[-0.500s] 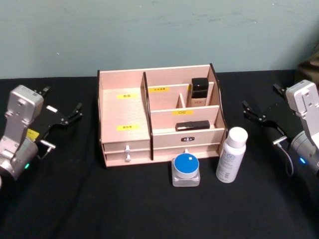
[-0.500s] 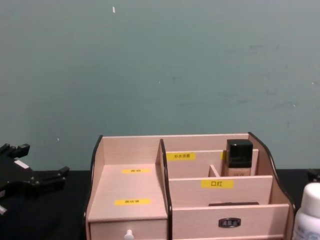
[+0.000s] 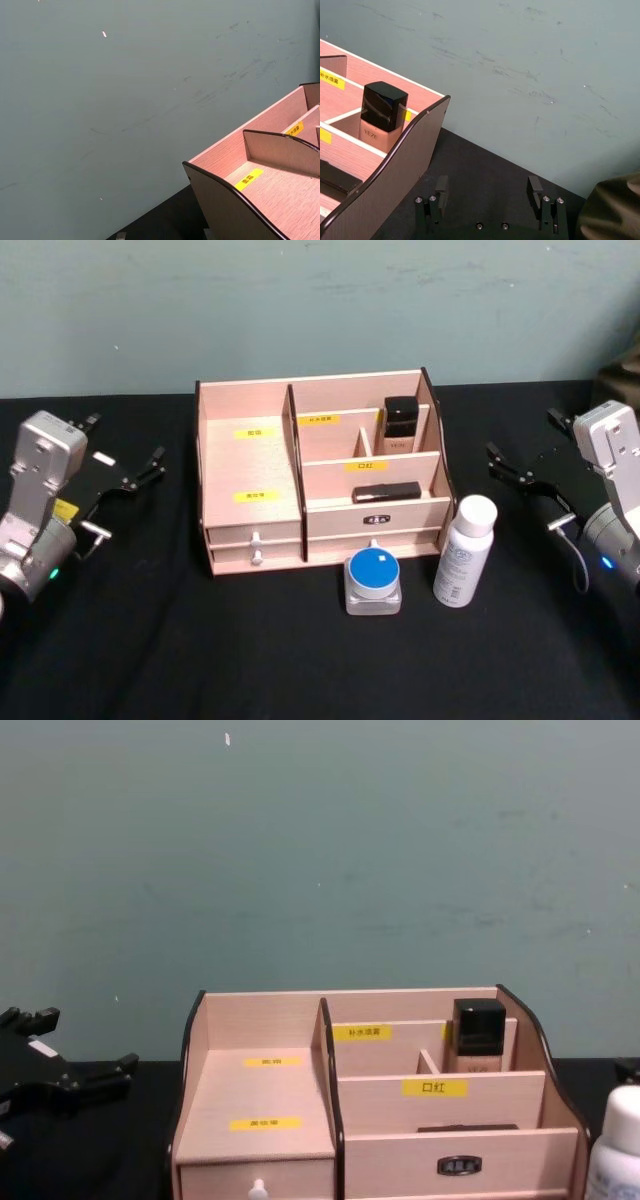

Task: Pick up the facial cleanser and watermelon frost from the table and place them into the tiered storage box.

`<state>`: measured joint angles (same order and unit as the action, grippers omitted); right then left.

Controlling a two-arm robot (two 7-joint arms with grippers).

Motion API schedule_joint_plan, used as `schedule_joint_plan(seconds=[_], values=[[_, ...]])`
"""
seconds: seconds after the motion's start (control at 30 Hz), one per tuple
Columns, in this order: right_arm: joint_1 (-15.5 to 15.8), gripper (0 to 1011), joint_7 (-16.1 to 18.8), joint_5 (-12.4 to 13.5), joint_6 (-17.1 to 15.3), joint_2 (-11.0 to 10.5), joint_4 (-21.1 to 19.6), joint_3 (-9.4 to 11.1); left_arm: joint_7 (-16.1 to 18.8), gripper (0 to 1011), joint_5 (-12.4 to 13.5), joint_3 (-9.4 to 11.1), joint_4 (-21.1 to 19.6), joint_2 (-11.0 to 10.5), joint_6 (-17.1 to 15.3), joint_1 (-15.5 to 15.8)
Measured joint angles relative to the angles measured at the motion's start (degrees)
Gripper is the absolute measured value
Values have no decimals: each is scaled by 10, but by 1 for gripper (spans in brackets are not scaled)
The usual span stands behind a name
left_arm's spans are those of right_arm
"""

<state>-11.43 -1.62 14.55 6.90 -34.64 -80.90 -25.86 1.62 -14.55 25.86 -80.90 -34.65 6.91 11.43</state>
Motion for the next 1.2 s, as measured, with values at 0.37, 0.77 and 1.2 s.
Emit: schedule_joint_plan(seconds=[0.37,0.77,1.2], values=[[0,1002,0,0,0,0,0,0,0,1001,0,0,0,0,0,0],[0,1002,0,0,0,0,0,0,0,1001,0,0,0,0,0,0],[0,1002,0,0,0,0,0,0,0,1001,0,0,0,0,0,0]])
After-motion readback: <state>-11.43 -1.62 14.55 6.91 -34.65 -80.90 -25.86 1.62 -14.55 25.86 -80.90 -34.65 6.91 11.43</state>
